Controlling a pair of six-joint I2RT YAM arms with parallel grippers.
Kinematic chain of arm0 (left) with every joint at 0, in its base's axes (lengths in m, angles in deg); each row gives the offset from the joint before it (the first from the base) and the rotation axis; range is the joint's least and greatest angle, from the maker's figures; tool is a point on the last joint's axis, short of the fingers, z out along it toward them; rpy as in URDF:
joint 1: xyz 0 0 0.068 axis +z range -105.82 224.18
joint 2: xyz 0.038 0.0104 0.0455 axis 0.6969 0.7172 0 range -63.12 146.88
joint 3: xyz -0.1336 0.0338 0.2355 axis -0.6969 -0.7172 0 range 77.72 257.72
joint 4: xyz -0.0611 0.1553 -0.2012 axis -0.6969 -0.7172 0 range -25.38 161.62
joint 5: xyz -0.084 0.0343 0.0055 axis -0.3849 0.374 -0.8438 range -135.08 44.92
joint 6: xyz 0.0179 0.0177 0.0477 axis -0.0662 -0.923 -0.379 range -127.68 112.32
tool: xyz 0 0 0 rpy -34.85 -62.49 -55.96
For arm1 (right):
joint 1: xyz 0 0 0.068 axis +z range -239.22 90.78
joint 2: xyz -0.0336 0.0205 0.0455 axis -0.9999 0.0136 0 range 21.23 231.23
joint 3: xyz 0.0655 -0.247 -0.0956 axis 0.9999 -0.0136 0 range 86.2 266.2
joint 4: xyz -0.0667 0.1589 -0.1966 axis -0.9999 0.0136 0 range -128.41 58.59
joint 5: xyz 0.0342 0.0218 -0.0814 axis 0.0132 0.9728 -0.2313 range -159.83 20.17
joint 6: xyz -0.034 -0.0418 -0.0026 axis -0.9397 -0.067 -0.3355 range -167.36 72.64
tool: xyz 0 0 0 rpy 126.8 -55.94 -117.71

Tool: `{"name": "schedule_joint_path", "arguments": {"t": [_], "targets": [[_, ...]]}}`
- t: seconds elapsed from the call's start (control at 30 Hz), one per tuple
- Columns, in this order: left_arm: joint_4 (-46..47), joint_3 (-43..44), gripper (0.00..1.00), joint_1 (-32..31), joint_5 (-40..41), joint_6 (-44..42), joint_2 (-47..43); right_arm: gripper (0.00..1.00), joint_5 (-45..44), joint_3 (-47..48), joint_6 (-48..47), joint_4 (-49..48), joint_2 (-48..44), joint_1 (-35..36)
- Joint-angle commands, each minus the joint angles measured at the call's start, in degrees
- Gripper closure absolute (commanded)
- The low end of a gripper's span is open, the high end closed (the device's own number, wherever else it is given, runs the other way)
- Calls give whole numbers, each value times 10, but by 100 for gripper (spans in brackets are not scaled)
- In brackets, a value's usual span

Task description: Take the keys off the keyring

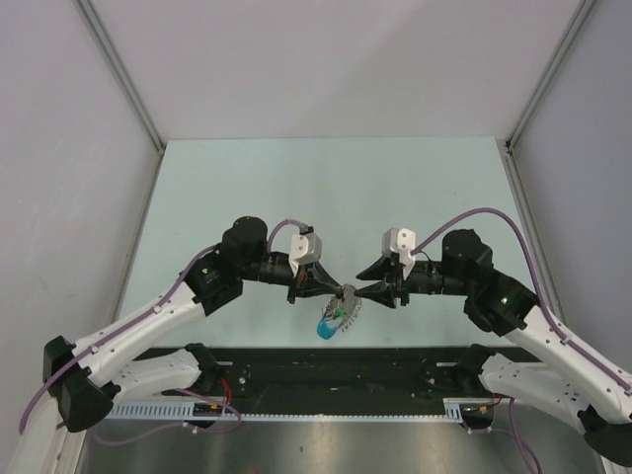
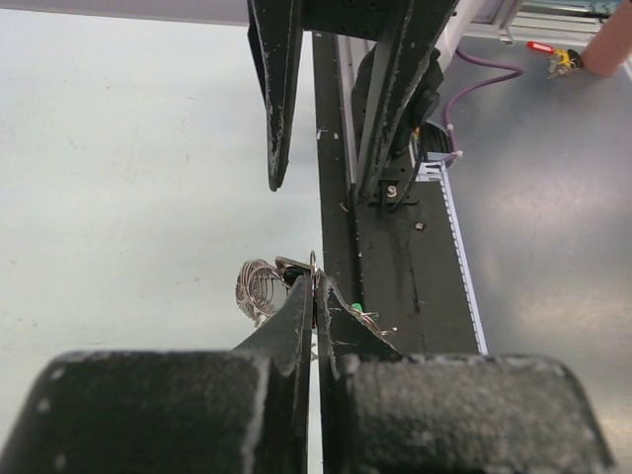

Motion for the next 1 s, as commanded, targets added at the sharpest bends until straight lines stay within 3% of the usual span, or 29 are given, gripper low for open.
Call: {"name": "schedule_joint_path", "arguments": {"t": [0.0, 0.17, 0.37, 0.8, 0.9, 0.97], "targets": [[42, -5, 100, 2, -39, 18, -18, 57, 49, -3, -3, -42, 14, -3], [44, -3, 99, 3, -48, 22, -14, 56, 55, -4, -7, -62, 29, 0], [43, -6, 100, 3, -46, 23, -16, 70, 61, -6, -3, -80, 49, 3], [45, -10, 100, 8, -35, 26, -24, 78, 59, -20, 4, -73, 61, 20], [50, -14, 100, 8, -36, 27, -24, 96, 48, -23, 1, -70, 58, 26], [52, -16, 100, 9, -33, 31, -26, 100, 43, -27, 1, -75, 55, 32]]}}
